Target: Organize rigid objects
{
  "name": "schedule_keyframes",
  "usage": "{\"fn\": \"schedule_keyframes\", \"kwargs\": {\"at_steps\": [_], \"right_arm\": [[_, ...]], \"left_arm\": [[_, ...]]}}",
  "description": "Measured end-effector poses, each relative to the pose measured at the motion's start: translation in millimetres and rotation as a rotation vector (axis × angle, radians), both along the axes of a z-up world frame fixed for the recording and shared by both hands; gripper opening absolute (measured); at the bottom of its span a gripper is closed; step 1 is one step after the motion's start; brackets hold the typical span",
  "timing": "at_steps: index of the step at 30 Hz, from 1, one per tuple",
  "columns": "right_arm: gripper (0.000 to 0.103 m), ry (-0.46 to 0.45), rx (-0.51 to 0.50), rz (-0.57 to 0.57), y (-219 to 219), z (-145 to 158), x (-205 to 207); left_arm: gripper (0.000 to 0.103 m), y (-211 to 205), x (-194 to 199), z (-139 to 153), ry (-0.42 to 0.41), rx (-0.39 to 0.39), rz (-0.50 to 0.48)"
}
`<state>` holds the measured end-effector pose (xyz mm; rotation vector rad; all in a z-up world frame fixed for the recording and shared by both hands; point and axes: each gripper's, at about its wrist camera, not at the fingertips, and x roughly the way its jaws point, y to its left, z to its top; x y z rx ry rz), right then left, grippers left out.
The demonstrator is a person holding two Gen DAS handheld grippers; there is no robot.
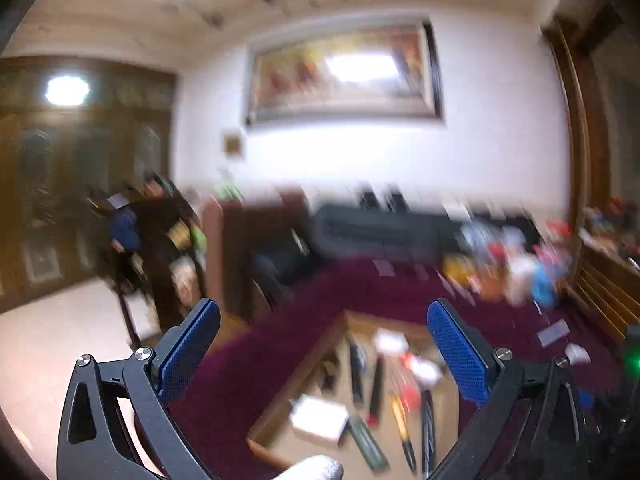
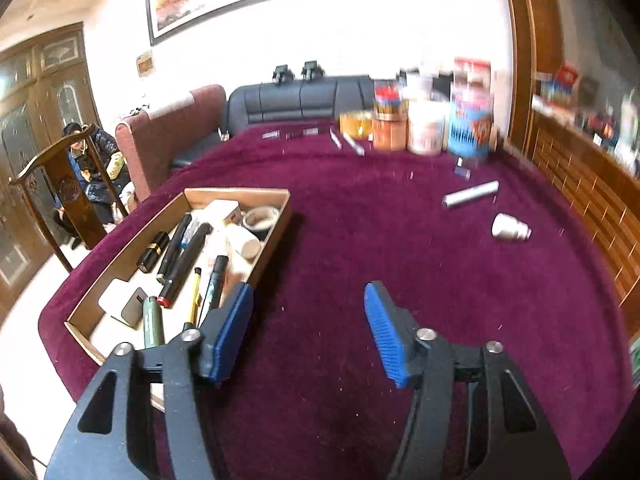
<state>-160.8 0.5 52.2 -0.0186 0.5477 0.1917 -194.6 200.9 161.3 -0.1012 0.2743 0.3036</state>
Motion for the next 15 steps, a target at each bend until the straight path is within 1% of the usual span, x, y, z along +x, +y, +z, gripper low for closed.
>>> {"fn": "schedule_keyframes", "kwargs": {"at_steps": [1, 2, 3, 5, 7, 9, 12, 15], "right_arm": [[0.080, -0.021, -0.027, -0.008, 5, 0, -4], [0.081, -0.035, -0.047, -0.011, 10, 0, -7], [0.081, -0.043, -0.071, -0.009, 15, -1, -11], [0.081, -0.032, -0.108, 0.014, 26, -5, -15], [0.081, -0.014, -0.130, 0.046, 37, -8, -18], [0.081, -0.009, -0.157, 0.082, 50, -9, -22], [0.081, -0.018, -0.210, 0.141, 73, -8, -29], [0.081, -0.023, -0.261, 0.210, 98, -5, -35]], "left_arm": [[0.102, 8, 10, -7, 0.061, -0.065, -0.047], [0.102, 14, 15, -12, 0.099, -0.115, -0.065], [0.102, 23, 22, -20, 0.144, -0.183, -0.087], [0.102, 37, 31, -31, 0.202, -0.261, -0.085], [0.102, 45, 38, -38, 0.230, -0.275, -0.054], [0.102, 52, 41, -42, 0.242, -0.261, -0.014], [0.102, 63, 34, -46, 0.229, -0.276, 0.022], [0.102, 76, 26, -47, 0.210, -0.269, 0.062]]}}
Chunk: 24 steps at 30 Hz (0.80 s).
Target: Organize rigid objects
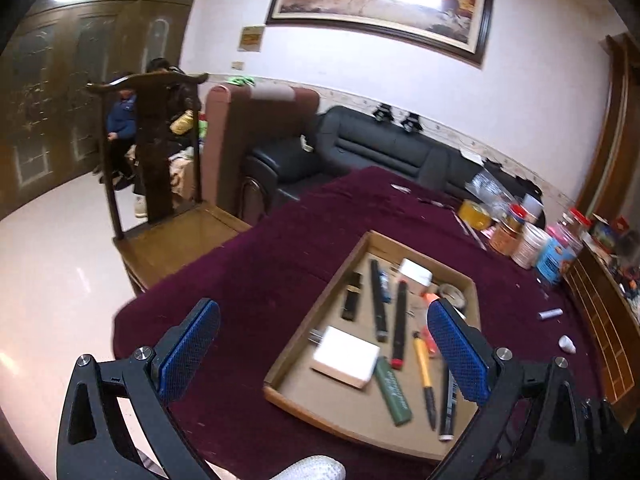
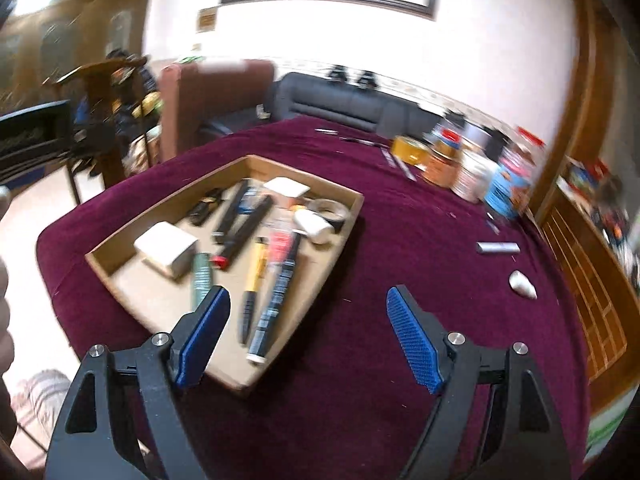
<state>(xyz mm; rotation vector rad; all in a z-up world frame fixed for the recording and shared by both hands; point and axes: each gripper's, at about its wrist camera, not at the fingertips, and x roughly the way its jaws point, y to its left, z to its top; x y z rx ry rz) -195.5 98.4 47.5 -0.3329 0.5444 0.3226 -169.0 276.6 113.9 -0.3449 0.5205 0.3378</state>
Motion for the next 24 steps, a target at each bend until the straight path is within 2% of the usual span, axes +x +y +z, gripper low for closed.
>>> {"fn": "schedule_keyframes", "kwargs": {"at_steps": [4, 7, 10, 12, 14, 15, 19, 24], "right_arm": [[0.081, -0.043, -0.065, 0.065, 30, 15, -2], [0.081, -0.073, -0.033, 0.086, 37, 30, -2], [0.081, -0.046, 0.001, 0.086, 32, 25, 3], [0.081, -0.029, -0.012, 0.070, 27, 14, 5], [0.081, -0.005, -0.032, 0.038, 18, -3, 8], [0.081, 0.001, -0.039, 0.022, 13, -7, 9], [0.081, 0.037, -0.019, -0.054, -13, -19, 15], [0.081, 0.050, 0.028, -0.088, -36, -18, 16]], "left_arm": [[0.102, 29, -13, 2, -0.018, -0.019, 0.093], [0.102, 46, -18, 2, -0.021, -0.012, 0.157], [0.102, 42, -15, -1, 0.033, 0.059, 0.185], [0.102, 27, -5, -7, 0.105, 0.158, 0.201], [0.102, 8, 4, -15, 0.144, 0.239, 0.186], [0.102, 3, 8, -17, 0.155, 0.248, 0.173], [0.102, -21, 23, -22, 0.191, 0.240, 0.094], [0.102, -41, 31, -19, 0.217, 0.254, 0.057]]}}
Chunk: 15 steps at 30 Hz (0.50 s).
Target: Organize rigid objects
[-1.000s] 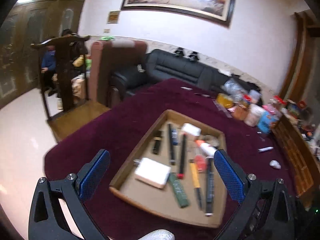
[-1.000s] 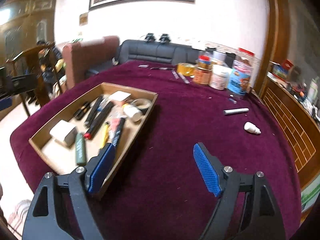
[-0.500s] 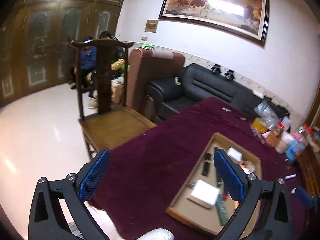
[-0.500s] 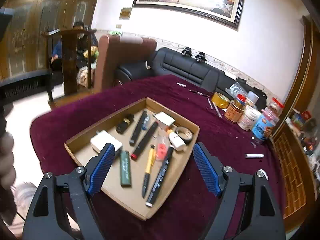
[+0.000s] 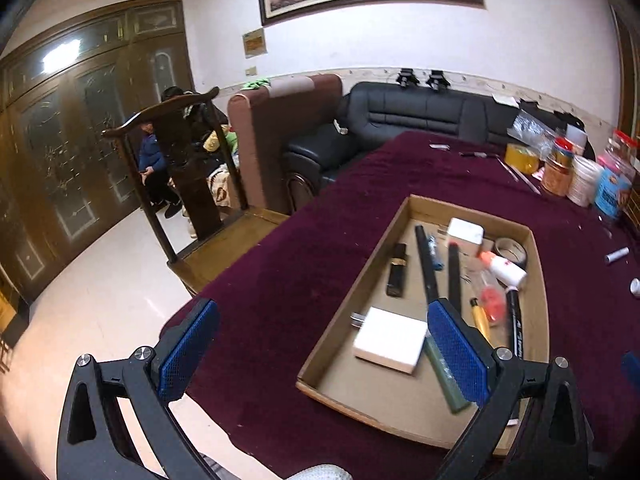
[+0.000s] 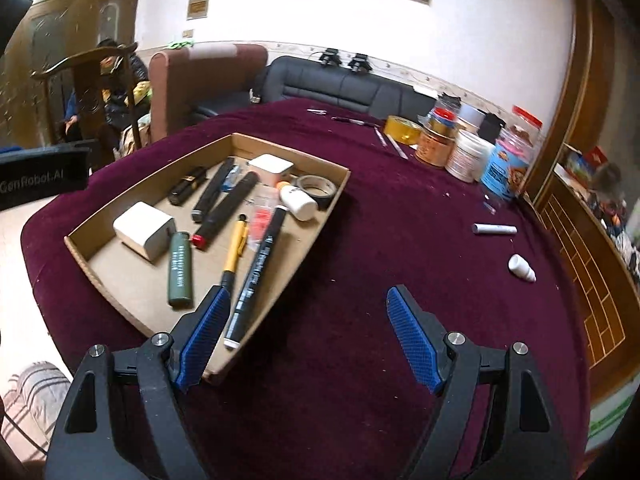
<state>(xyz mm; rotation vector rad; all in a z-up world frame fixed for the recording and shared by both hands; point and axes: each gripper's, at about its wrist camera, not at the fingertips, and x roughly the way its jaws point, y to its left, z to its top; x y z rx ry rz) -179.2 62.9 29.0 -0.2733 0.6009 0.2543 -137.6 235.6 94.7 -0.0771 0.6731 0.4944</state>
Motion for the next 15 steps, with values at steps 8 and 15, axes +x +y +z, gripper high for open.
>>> {"fn": "schedule_keyframes", "kwargs": {"at_steps": [8, 15], "right_arm": [[0.081, 0.002, -0.014, 0.053, 1, -6, -3], [0.081, 0.006, 0.011, 0.037, -9, -6, 0]], "left_arm": [[0.102, -12, 3, 2, 0.030, -0.014, -0.001], [0.102, -22, 7, 0, 0.047, -0.059, -0.059]]}}
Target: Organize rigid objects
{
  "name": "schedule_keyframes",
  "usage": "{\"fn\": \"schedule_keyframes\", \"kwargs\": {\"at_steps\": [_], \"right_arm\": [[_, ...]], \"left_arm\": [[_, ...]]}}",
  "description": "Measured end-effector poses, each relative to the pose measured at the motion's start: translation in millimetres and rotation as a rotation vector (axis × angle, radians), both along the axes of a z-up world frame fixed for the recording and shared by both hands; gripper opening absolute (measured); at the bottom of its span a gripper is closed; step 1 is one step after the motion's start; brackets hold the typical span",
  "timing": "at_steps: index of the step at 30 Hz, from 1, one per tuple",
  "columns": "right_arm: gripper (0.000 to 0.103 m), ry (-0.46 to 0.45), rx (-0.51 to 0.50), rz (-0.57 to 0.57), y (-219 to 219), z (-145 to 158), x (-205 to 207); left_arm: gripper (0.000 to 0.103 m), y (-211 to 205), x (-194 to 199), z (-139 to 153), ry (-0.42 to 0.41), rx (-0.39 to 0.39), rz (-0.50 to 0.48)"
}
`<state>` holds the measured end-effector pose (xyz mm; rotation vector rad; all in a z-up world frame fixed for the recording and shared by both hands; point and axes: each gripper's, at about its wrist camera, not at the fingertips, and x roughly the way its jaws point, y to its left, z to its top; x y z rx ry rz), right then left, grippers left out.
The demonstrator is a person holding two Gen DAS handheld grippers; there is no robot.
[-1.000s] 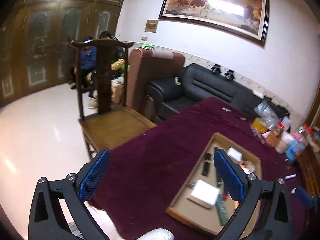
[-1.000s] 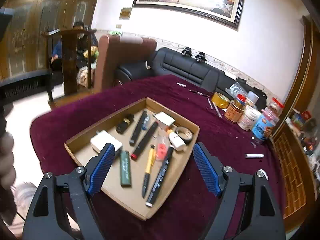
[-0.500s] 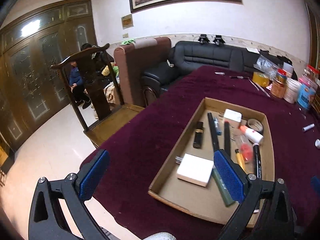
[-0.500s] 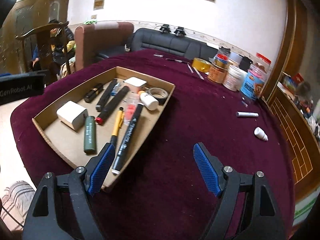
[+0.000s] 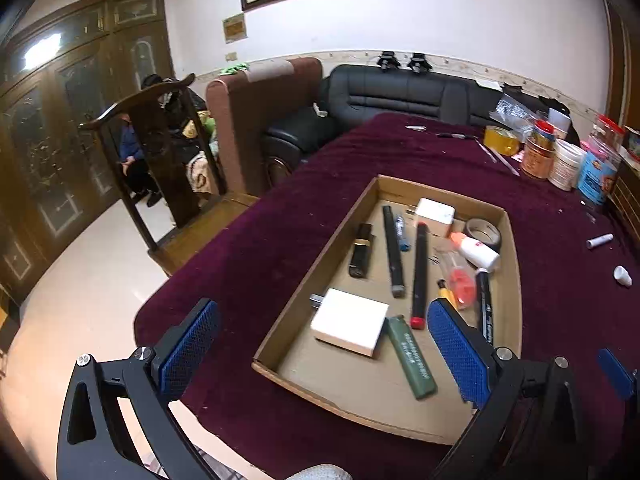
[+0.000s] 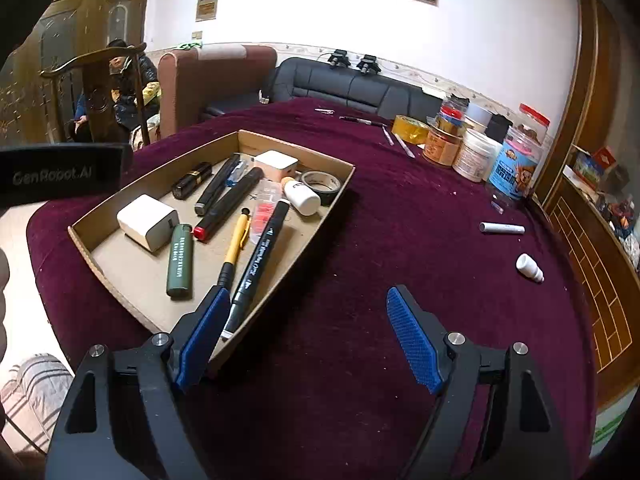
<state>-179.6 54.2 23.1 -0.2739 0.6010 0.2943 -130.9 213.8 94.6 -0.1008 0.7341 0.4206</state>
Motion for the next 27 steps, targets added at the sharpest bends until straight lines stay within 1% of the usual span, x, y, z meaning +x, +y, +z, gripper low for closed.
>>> {"fn": "schedule_keyframes", "kwargs": {"at_steps": [8, 18, 24, 27], "right_arm": [[0.081, 0.004, 0.005, 0.002, 1, 0, -1], [0.081, 0.008, -0.005, 0.012, 8, -2, 0], [0.081, 0.015, -0.012, 0.014, 10, -4, 0], [0.081, 0.019, -0.017, 0.028, 13, -6, 0]], "left_arm": [[0.102, 0, 1, -2, 0.014, -0.014, -0.011], [0.102, 8, 2, -4, 0.017, -0.022, 0.016], [0.102, 15, 4, -13, 0.056, -0.058, 0.017], [0.102, 21, 5, -18, 0.071, -0.080, 0.035]]}}
